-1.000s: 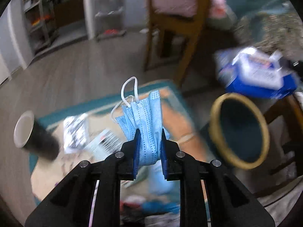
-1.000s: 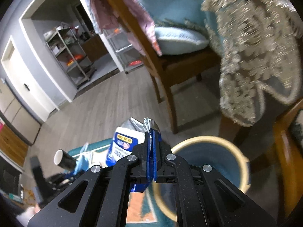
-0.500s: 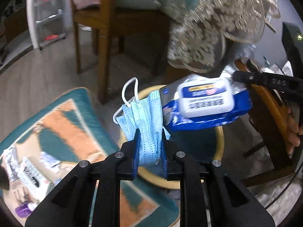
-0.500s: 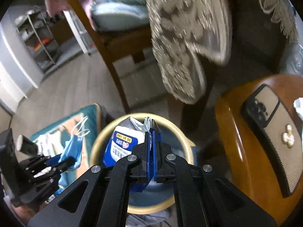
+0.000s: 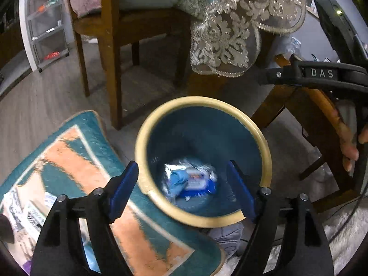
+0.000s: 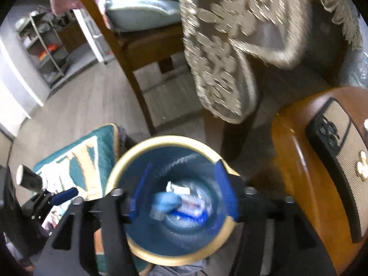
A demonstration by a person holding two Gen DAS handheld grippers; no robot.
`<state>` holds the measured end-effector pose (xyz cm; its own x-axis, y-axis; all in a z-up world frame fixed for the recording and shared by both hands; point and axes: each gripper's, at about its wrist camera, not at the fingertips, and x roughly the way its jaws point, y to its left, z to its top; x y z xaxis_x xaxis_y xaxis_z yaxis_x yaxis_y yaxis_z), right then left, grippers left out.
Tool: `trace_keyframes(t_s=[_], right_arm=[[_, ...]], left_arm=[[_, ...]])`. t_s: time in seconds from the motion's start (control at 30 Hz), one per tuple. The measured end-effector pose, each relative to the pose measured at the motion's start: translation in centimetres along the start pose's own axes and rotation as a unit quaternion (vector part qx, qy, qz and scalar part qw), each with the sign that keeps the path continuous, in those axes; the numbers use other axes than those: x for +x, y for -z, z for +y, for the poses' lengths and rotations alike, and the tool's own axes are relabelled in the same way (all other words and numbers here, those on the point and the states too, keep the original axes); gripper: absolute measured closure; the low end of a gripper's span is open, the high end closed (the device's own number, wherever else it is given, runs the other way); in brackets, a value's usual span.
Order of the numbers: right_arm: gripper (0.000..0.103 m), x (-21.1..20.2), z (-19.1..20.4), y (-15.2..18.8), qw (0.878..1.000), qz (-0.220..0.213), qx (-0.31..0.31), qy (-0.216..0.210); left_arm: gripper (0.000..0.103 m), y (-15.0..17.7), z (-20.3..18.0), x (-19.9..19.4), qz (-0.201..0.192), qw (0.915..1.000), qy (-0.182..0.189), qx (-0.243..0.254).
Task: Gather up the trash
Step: 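Release the mask and wipe pack into the wastebasket with both tools, then grasp the small white medicine packet with the right tool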
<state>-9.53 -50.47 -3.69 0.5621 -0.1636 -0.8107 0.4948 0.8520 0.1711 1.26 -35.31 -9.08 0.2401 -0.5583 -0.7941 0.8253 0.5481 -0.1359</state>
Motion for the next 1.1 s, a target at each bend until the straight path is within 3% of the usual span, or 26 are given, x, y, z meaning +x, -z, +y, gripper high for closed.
trace_keyframes(t_s=[0.07,0.4,0.67,0.8,1.0,1.1], right_arm=[[0.028,-0.1,0.8,-0.2,1.000,-0.009,-0.010,-0.007],[0.019,-1.5,7.2,-1.0,0.997,-0.033,-0.057,-0.042],[0.012,-1.0,15.7,-0.6,0.990,-0.048,-0.106,-0.084],[0.012,1.1,20.9,0.5,0.983,-0.025,-0.161,-0.086],[0.012,3.4,25.5,2.2,0.974,-0.004,-0.200,-0.106],[0.012,5.3,27.1,3.3,0.969,0.031,-0.223,-0.105]], left_arm=[[0.016,0.2,0.9,-1.6,-0.015,0.9997,-0.018,0.004],[0.013,1.4,9.0,-10.7,-0.060,0.9933,-0.091,-0.039],[0.008,5.6,17.1,-17.5,-0.094,0.9750,-0.155,-0.129],[0.008,8.1,20.0,-18.7,-0.088,0.9654,-0.182,-0.164],[0.008,11.1,22.5,-19.8,-0.081,0.9570,-0.209,-0.184],[0.008,12.4,23.6,-19.8,-0.073,0.9537,-0.212,-0.201]])
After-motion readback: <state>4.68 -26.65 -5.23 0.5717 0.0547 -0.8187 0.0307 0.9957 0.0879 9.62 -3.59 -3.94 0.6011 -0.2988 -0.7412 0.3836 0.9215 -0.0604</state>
